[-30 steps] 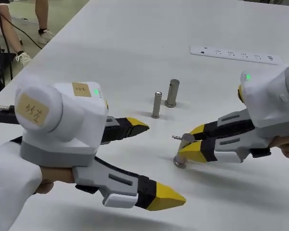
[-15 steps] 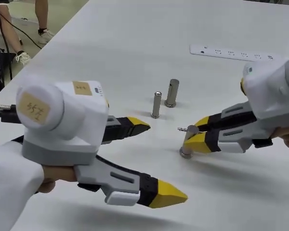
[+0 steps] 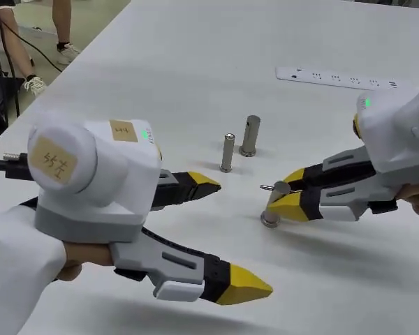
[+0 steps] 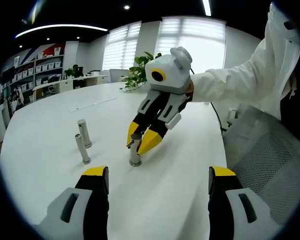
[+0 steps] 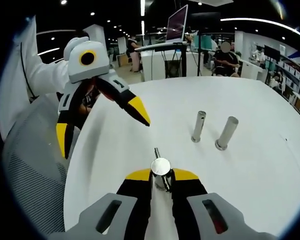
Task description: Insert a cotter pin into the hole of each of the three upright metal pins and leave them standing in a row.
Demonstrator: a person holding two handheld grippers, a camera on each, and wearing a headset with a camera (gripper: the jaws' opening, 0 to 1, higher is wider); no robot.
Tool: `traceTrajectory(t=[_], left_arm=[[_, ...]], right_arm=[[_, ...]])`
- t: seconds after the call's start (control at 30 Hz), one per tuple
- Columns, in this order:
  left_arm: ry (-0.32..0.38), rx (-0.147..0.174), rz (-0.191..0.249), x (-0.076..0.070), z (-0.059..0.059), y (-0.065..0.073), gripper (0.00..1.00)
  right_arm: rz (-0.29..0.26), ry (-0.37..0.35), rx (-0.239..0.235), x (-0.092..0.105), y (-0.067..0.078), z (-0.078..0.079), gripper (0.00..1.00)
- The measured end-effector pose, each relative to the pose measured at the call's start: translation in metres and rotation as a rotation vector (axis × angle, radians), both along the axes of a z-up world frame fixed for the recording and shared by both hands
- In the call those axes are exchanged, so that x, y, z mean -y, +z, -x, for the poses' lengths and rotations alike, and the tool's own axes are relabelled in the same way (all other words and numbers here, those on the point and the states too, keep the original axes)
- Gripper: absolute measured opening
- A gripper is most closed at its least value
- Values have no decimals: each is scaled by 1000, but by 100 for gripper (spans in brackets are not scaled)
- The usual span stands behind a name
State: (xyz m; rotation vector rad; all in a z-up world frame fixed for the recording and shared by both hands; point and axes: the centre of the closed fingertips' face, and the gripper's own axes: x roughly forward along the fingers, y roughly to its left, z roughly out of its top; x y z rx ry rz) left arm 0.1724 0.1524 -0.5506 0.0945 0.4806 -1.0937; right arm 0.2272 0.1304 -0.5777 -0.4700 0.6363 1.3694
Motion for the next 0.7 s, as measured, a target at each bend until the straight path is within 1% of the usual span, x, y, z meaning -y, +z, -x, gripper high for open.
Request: traceTrajectory(t=[0.07,0.13,0.27,0.3,0.33,0.37,0.4,0.47,0.53,0.57,0.67,0.7], left_arm=[[5,3,1,-1,-1,2,81],[10,3,0,-3,-1,2,81],[33,9,-5,-9,-7,7,81],[39,-2,-9,-11,-8,6,81],[38,-2,-15,-12,-8,6,80],[38,7,-29,-14,-10,6,80],[40,8,-31,-14,-10,6,81],[54,8,-28,-17,-13,9,81],[64,13,-27,-19,-16,11,81],[69,15,-26,-19,-17,12,81],[96,20,-29,-24,-24,14,81],[105,26,-29,-24,-26,15,80]], right_arm=[[-20,-8,12,0,2,-1,10],[-13,-11,35,3,3,-4,14],[-40,-47,46,12,15,-7,20],[-50,-59,49,15,19,-7,22],[-57,-69,48,17,23,-7,23],[-69,-83,49,22,26,-8,26],[-75,-89,51,24,27,-9,29],[-110,-137,36,32,37,-7,37],[-124,-148,33,37,41,-4,45],[-122,-158,37,43,43,-2,47],[-118,-216,40,58,44,0,47],[-127,-240,37,63,46,1,48]])
